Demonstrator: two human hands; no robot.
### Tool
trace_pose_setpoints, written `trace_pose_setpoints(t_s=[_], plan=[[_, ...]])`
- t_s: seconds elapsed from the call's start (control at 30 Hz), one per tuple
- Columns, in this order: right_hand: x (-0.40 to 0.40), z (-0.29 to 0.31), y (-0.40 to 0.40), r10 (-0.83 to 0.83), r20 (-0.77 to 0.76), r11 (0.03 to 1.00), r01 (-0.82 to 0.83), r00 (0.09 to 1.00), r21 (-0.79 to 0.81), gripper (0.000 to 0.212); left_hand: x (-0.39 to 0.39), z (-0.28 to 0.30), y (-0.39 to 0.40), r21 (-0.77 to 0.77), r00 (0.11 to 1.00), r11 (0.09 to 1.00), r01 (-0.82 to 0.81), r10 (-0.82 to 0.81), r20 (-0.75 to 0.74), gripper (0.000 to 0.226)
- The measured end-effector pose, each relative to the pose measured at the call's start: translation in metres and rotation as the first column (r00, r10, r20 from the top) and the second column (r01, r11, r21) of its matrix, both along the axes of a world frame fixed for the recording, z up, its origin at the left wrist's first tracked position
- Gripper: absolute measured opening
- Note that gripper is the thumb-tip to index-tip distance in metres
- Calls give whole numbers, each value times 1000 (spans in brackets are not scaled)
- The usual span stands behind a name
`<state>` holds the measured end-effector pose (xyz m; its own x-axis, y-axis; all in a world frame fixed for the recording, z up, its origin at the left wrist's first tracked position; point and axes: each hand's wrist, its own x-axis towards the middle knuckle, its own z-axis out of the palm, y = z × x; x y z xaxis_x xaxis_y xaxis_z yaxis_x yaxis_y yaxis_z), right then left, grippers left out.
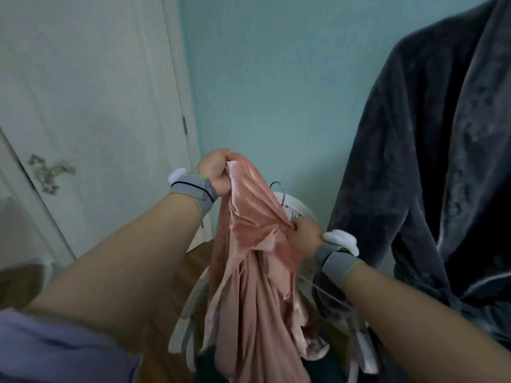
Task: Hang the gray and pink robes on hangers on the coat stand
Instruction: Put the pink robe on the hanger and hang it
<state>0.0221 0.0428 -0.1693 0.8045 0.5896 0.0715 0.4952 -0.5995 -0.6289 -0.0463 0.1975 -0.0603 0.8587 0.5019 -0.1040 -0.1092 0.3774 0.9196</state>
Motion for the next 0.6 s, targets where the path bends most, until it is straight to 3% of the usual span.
trace_pose_setpoints(t_s=[0.13, 0.2, 0.27, 0.33, 0.4, 0.47, 0.5, 0.53, 0.6], plan=[[13, 45, -7, -165, 138, 985, 156, 977, 71, 36, -13, -19, 14, 179, 979, 984, -8, 45, -198, 32], [16, 62, -7, -214, 159, 974, 197, 964, 112, 37, -16, -38, 11, 392, 910, 915, 98, 76, -407, 26], [17, 73, -6, -243, 166, 965, 221, 956, 141, 44, -14, -53, 4, 498, 870, 829, 256, 26, -492, 19], [12, 76, -3, -256, 172, 964, 238, 951, 121, 43, -12, -62, -10, 505, 875, 752, 424, -197, -442, 20], [10, 72, -3, -228, 151, 973, 218, 962, 75, 36, -7, -72, -35, 594, 838, 591, 546, -386, -386, 22], [7, 67, 0, -210, 110, 977, 205, 971, 59, 37, 0, -83, -52, 761, 842, 388, 520, -383, -380, 23], [7, 66, 0, -207, 89, 978, 202, 974, 57, 39, 4, -87, -55, 831, 881, 321, 454, -301, -365, 30], [8, 66, -2, -209, 75, 977, 206, 975, 52, 40, 7, -89, -56, 867, 914, 303, 397, -217, -343, 32], [13, 70, -9, -224, 65, 975, 222, 973, 33, 41, 12, -89, -53, 851, 940, 401, 338, -184, -287, 24]])
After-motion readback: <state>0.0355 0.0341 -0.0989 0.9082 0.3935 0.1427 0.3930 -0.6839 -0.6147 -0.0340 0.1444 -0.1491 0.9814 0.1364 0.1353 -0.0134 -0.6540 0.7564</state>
